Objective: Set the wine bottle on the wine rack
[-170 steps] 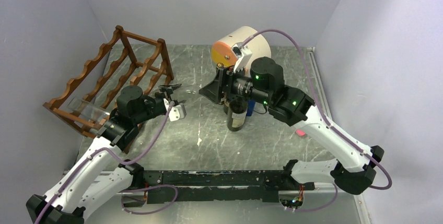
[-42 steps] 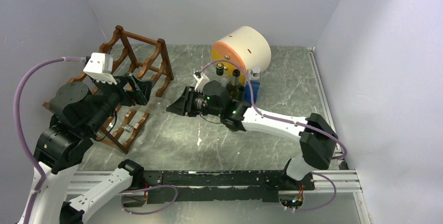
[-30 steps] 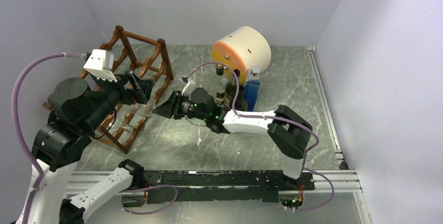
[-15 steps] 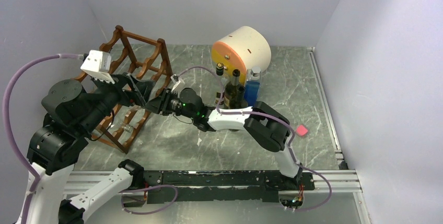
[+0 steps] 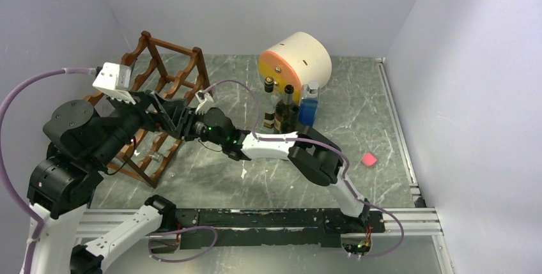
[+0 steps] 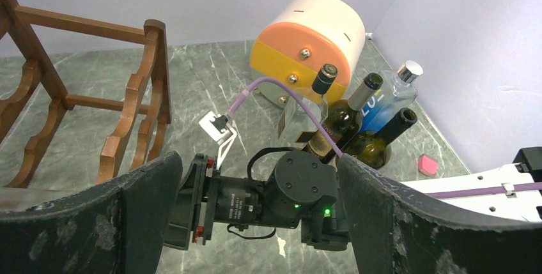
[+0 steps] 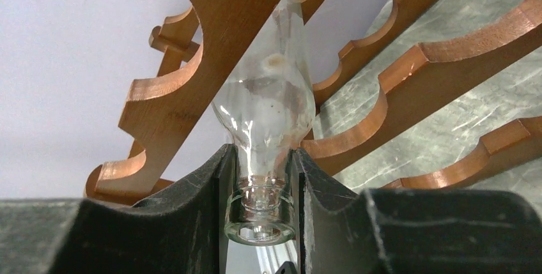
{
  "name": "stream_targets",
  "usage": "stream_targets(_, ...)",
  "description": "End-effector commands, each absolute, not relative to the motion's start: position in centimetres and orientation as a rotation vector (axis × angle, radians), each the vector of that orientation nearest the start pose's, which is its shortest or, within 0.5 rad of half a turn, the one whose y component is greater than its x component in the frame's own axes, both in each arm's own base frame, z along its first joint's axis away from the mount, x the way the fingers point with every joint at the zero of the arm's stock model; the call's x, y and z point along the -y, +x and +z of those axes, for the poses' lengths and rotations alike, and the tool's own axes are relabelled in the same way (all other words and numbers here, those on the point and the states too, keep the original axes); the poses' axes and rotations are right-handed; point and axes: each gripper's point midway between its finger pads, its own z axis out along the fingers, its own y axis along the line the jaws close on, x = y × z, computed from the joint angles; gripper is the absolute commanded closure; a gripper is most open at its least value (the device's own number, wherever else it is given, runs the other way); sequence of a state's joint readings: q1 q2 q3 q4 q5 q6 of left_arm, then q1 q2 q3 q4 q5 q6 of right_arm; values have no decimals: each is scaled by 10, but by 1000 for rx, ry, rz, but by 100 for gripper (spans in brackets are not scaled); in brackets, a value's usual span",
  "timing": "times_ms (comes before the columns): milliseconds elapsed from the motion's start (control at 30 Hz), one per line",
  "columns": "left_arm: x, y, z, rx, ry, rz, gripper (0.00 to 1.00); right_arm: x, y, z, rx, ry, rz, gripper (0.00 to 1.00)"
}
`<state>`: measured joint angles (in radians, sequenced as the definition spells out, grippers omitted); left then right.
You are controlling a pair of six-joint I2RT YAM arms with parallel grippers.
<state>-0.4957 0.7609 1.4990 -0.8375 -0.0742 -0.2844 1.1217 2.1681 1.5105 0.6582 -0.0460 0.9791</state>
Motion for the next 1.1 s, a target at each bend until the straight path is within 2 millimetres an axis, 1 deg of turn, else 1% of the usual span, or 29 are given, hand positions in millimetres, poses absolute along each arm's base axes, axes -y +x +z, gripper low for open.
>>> stream_targets(0,98,182,443,-1679,138,-529,5,-610,253,252,-1670,-132,1647,100)
stream_targets(200,98,181,440,-1688,141,-523,5,-620,259,242,-1680,-104,1597,100)
stream_targets(400,96,180,440,-1685,134,-518,5,-630,260,240,-1679,-138,1561,100)
stream_targets(700,99,182,435,-1701,143,-522,5,-639,267,219,-1749,-139,1484,99)
stream_targets(800,99,182,435,-1700,145,-522,5,-641,267,214,-1767,-140,1467,92)
stream_targets(967,97,183,435,-1699,142,-512,5,-640,266,208,-1780,-139,1455,72)
stream_targets(1067,97,183,435,-1696,141,-510,5,-638,265,206,-1782,-129,1444,62)
